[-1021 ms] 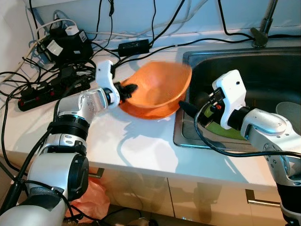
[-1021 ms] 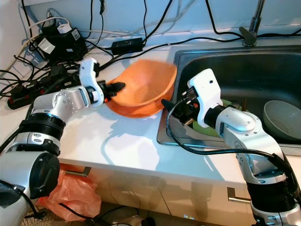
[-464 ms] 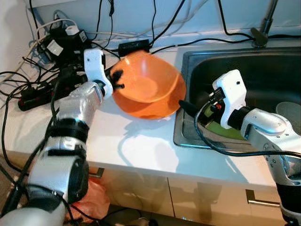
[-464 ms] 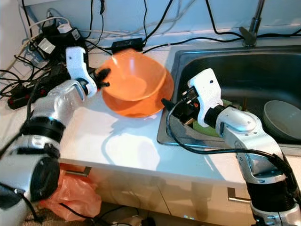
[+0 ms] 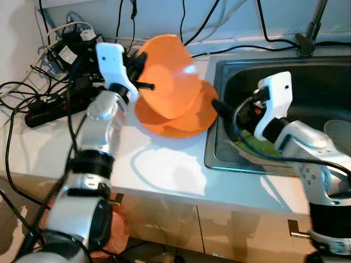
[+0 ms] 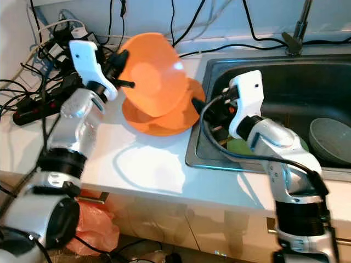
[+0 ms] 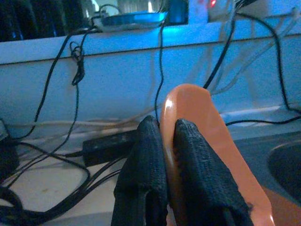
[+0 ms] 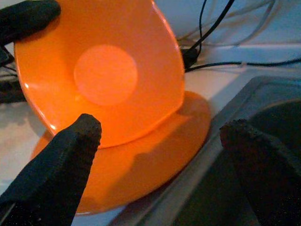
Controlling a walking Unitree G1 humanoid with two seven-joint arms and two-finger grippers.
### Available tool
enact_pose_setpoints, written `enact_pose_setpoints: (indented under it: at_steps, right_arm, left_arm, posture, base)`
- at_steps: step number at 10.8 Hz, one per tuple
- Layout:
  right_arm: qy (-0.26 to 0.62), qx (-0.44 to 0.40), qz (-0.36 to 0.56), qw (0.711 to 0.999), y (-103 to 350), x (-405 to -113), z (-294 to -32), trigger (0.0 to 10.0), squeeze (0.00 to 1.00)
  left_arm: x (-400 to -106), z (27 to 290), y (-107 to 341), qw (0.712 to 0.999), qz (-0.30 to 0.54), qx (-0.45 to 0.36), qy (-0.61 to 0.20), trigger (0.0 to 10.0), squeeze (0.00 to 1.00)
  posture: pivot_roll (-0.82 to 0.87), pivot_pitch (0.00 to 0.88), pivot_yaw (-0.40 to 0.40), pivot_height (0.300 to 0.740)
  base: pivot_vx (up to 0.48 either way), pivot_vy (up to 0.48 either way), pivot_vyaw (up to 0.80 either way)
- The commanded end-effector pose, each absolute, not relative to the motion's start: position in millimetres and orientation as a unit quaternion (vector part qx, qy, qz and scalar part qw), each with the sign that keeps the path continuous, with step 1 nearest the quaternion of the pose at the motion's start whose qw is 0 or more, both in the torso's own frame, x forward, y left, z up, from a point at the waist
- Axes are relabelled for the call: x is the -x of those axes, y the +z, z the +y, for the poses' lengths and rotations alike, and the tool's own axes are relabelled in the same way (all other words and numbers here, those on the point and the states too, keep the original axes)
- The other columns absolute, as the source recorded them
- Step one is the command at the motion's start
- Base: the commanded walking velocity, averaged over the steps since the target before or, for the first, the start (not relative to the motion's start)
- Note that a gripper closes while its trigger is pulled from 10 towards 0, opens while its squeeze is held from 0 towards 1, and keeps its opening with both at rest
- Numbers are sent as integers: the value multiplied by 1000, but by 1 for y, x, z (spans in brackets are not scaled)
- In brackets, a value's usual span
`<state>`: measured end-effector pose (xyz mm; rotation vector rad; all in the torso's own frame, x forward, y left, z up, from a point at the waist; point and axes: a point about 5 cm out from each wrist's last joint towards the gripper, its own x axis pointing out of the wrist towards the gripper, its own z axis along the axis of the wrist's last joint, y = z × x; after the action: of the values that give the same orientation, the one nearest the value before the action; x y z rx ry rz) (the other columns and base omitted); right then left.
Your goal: Kitchen organization
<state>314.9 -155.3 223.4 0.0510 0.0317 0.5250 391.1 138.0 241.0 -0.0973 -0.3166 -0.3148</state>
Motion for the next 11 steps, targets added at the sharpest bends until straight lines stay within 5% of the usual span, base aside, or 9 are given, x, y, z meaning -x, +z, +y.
enact_pose_setpoints:
  at_steps: [1, 5, 11]
  right_arm:
    - [262, -43, 7, 964, 229, -318, -152, 10000, 0]
    - [246, -125, 4, 961, 230, -326, -147, 10000, 0]
    - [249, -247, -46, 935, 245, -343, -136, 10000, 0]
  left_arm:
    - [-387, 142, 256, 966, -201, 49, -158, 0, 0]
    - [-379, 144, 294, 936, -292, 115, -163, 0, 0]
    - [-366, 113, 299, 902, -276, 189, -273, 0, 0]
  posture:
    - [95, 50, 201, 740]
    - [95, 54, 199, 740]
    - [107, 60, 196, 740]
  base:
    - [0, 0, 0]
    - [0, 0, 0]
    - [0, 0, 0]
